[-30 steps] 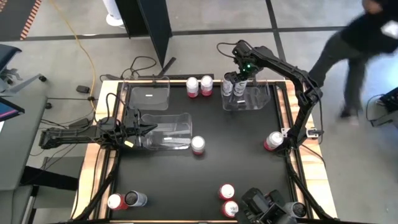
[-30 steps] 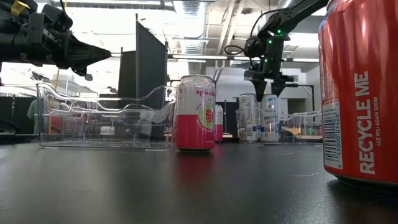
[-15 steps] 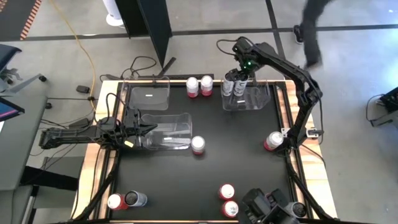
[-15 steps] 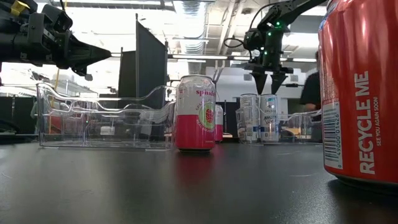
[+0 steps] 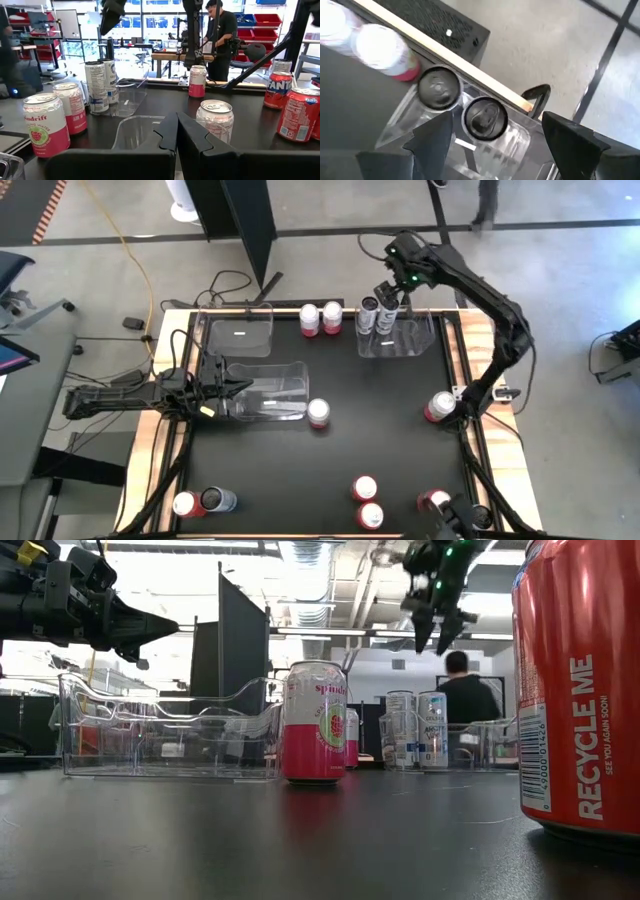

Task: Sort soda cans
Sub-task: Put the bottom left pink-white soda can into the bottom transparent bin

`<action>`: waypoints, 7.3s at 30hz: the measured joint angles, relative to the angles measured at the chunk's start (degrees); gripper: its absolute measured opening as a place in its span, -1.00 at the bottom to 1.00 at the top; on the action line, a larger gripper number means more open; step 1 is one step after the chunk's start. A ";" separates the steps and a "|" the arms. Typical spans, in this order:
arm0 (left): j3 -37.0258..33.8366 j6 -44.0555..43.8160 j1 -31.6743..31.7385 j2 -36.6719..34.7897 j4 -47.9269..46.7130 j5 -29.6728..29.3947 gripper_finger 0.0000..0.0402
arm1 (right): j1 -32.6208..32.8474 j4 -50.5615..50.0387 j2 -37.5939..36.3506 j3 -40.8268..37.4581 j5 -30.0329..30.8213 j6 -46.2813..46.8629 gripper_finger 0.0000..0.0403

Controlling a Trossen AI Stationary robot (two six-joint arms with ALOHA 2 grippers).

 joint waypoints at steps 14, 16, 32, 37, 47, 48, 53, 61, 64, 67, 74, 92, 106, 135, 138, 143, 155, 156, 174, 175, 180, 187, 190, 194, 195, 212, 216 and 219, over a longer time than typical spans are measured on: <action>0.00 -0.22 -0.02 0.00 0.02 0.00 -1.00 | 19.01 -7.15 -9.70 -0.04 -0.06 -0.40 0.61; 0.00 -0.55 -0.02 0.00 0.04 0.00 -1.00 | 22.85 -7.14 -10.05 -0.04 -0.04 -0.22 0.61; 0.00 -3.97 -0.02 0.00 0.58 -1.41 -0.67 | 46.75 4.38 -4.95 -1.97 -0.08 -0.41 0.61; 0.00 -4.08 -0.02 0.02 0.52 -1.49 -0.56 | 49.07 5.73 2.20 -2.05 -0.12 -0.46 0.62; 0.00 -4.02 -0.02 0.00 0.48 -1.51 -0.54 | 49.87 12.42 13.07 -2.05 -5.03 -2.47 0.71; 0.00 -3.94 -0.02 0.00 0.49 -1.51 -0.54 | 49.82 13.15 13.47 -2.05 -5.26 -2.59 0.72; 0.00 -3.93 -0.02 0.02 0.43 -1.51 -0.54 | 48.57 14.23 14.75 -2.01 -8.02 -2.05 0.75; 0.00 -3.91 -0.02 0.00 0.39 -1.55 -0.53 | 48.23 15.66 17.86 -2.01 -10.71 -2.03 0.80; 0.00 -3.91 -0.02 0.02 0.42 -1.57 -0.53 | 48.21 15.96 18.64 -1.97 -10.91 -2.12 0.80; -0.02 -3.91 -0.02 0.02 0.33 -1.55 -0.53 | 48.14 17.30 19.62 -1.98 -10.95 -2.06 0.80; 0.00 -3.94 -0.02 0.02 0.39 -1.55 -0.53 | 47.45 16.75 23.08 -1.95 -11.40 -1.63 0.80; 0.00 -3.91 -0.01 0.02 0.10 -1.55 -0.53 | 47.89 11.37 24.66 -0.05 -12.46 -1.42 0.45; 0.00 -3.89 -0.02 0.02 0.07 -1.55 -0.53 | 49.15 -1.14 24.62 18.91 -11.95 -3.73 0.45; 0.00 -3.89 -0.01 0.02 2.26 -1.53 -0.53 | 37.68 7.98 34.29 29.36 -11.65 -15.28 0.45; 0.00 -3.89 0.00 0.02 2.26 -1.53 -0.53 | 36.97 8.25 35.32 29.38 -12.41 -15.27 0.45; 0.00 -3.89 0.00 0.02 2.25 -1.53 -0.53 | 36.52 8.27 36.78 29.34 -12.73 -15.51 0.45; 0.00 -3.89 -0.02 0.02 2.49 -1.53 -0.53 | 35.68 8.71 39.56 29.40 -13.38 -14.58 0.45; 0.00 -3.89 -0.02 0.00 2.56 -1.53 -0.53 | 35.48 8.38 39.89 29.40 -13.40 -14.46 0.45; -0.02 -3.98 -0.02 0.00 2.47 -1.53 -0.53 | 35.05 8.26 42.26 29.40 -13.88 -13.11 0.53; 0.00 -3.99 -0.02 0.00 2.43 -1.53 -0.53 | 35.05 8.31 42.26 29.40 -13.88 -13.11 0.53; -0.01 -4.07 -0.02 0.01 2.45 -1.53 -0.53 | 35.06 8.28 42.26 29.40 -13.86 -13.11 0.60; 0.00 -4.09 -0.02 0.02 2.43 -1.53 -0.53 | 35.19 8.39 42.01 29.40 -13.79 -13.07 0.82; 0.00 -4.09 -0.02 0.02 2.43 -1.53 -0.53 | 35.22 8.36 41.93 29.40 -13.59 -12.82 0.86; 0.00 -3.97 -0.02 0.02 2.42 -1.53 -0.53 | 35.44 8.25 41.95 29.40 -13.21 -12.63 0.86; -0.01 -4.01 -0.02 0.02 2.40 -1.51 -0.53 | 35.55 8.28 41.95 29.40 -13.19 -12.63 0.85; 0.00 -4.09 -0.03 0.02 2.43 -1.53 -0.53 | 37.15 2.97 41.67 32.00 -8.70 -12.89 0.68; -0.01 -4.09 -0.04 0.01 2.40 -1.52 -0.53 | 37.15 2.78 41.29 32.02 -8.72 -13.11 0.67; -0.01 -4.09 -0.04 0.01 2.40 -1.53 -0.53 | 37.13 2.16 40.73 32.02 -8.74 -13.19 0.68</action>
